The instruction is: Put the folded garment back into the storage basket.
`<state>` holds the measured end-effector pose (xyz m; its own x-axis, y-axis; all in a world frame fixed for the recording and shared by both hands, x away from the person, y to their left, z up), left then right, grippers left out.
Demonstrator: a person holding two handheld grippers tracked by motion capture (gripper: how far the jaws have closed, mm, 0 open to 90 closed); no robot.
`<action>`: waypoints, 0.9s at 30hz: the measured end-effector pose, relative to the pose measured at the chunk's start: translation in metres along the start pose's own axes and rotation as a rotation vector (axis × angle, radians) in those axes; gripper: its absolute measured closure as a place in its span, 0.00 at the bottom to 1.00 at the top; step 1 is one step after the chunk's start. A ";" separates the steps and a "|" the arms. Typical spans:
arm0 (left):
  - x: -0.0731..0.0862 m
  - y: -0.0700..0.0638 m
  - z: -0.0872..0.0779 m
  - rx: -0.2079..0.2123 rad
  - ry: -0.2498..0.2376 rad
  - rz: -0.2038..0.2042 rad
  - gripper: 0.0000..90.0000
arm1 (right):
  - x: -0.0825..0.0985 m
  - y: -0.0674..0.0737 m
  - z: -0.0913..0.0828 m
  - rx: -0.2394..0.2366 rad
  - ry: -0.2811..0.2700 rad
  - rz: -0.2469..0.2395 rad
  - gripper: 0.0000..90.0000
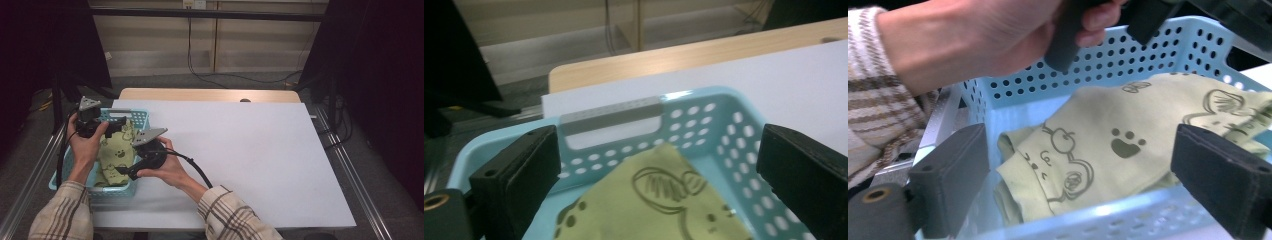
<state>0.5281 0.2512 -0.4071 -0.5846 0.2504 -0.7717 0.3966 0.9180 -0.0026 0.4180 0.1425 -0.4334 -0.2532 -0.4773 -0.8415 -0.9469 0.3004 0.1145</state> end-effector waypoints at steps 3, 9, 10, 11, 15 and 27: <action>-0.002 -0.006 -0.006 0.013 -0.014 0.030 0.05 | 0.003 -0.003 -0.005 0.016 -0.003 0.007 0.08; -0.004 -0.014 -0.012 0.002 -0.090 0.008 0.05 | 0.011 -0.011 -0.015 0.054 0.005 0.033 0.05; -0.003 -0.015 -0.013 0.005 -0.089 0.001 0.05 | 0.013 -0.012 -0.017 0.067 0.008 0.040 0.05; -0.002 -0.016 -0.014 0.008 -0.097 -0.002 0.05 | 0.014 -0.014 -0.019 0.078 0.009 0.046 0.05; 0.001 -0.020 -0.018 0.011 -0.083 0.001 0.04 | 0.019 -0.018 -0.025 0.103 0.020 0.059 0.05; 0.004 -0.031 -0.034 0.021 -0.118 0.029 0.04 | 0.032 -0.027 -0.046 0.193 -0.016 0.083 0.06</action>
<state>0.4893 0.2338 -0.3881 -0.4860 0.2377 -0.8410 0.4276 0.9039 0.0084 0.4264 0.0810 -0.4388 -0.3240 -0.4316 -0.8419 -0.8670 0.4915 0.0817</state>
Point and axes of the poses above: each handheld gripper's, and its own axes: z roughly forward along the jaws, x roughly out of its underside, y roughly to its left, the point moved 8 cm from there along z, roughly forward along the jaws, and after that the axes turned 9 degrees about y, right-handed, at the moved point
